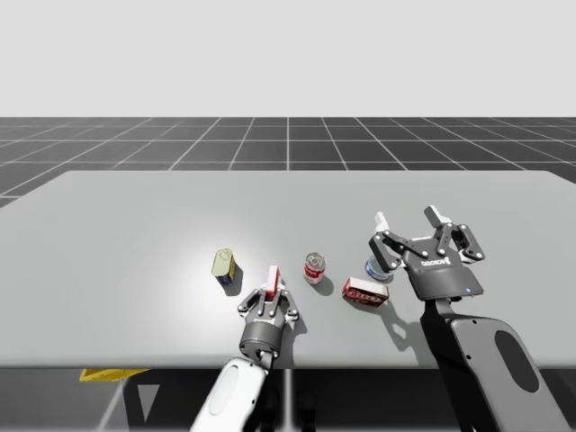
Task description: Lift the gelatin box off the table.
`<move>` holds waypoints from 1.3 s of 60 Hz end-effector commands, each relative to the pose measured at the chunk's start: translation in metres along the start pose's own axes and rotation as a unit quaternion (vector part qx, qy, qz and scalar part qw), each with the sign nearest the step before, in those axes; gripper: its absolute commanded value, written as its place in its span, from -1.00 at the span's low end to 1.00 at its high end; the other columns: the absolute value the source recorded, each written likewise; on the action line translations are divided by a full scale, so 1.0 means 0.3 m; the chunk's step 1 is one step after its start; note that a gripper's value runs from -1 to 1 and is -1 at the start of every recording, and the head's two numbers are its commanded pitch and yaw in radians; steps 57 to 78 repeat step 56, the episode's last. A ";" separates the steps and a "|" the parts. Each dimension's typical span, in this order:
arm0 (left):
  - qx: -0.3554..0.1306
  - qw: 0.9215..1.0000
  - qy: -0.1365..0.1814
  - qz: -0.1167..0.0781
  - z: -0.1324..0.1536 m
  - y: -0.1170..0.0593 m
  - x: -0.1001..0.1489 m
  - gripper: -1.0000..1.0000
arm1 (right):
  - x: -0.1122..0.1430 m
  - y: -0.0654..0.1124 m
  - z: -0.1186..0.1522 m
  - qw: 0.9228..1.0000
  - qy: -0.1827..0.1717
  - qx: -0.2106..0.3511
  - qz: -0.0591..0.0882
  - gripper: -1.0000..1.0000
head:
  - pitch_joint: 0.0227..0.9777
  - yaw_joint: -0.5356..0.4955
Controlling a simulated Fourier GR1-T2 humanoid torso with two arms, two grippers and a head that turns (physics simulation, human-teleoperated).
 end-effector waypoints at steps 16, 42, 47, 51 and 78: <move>-0.056 0.998 -0.031 -0.019 0.087 -0.016 0.138 0.94 | -0.003 -0.001 0.002 1.000 -0.001 -0.001 0.005 -1.00 | -0.05 0.20; -0.082 0.988 -0.112 -0.063 0.142 0.004 0.412 0.91 | -0.006 0.001 -0.001 1.000 -0.005 -0.006 0.009 -1.00 | -0.08 0.20; -0.081 0.986 -0.130 -0.069 0.148 0.012 0.476 0.91 | -0.006 0.000 0.000 1.000 -0.006 -0.006 0.010 -1.00 | -0.09 0.21; -0.077 0.984 -0.146 -0.072 0.151 0.017 0.523 0.92 | -0.005 0.000 0.000 1.000 -0.007 -0.007 0.010 -1.00 | -0.09 0.20; -0.072 0.981 -0.168 -0.067 0.157 0.025 0.588 0.93 | -0.007 -0.001 0.000 1.000 -0.007 -0.008 0.017 -1.00 | -0.10 0.20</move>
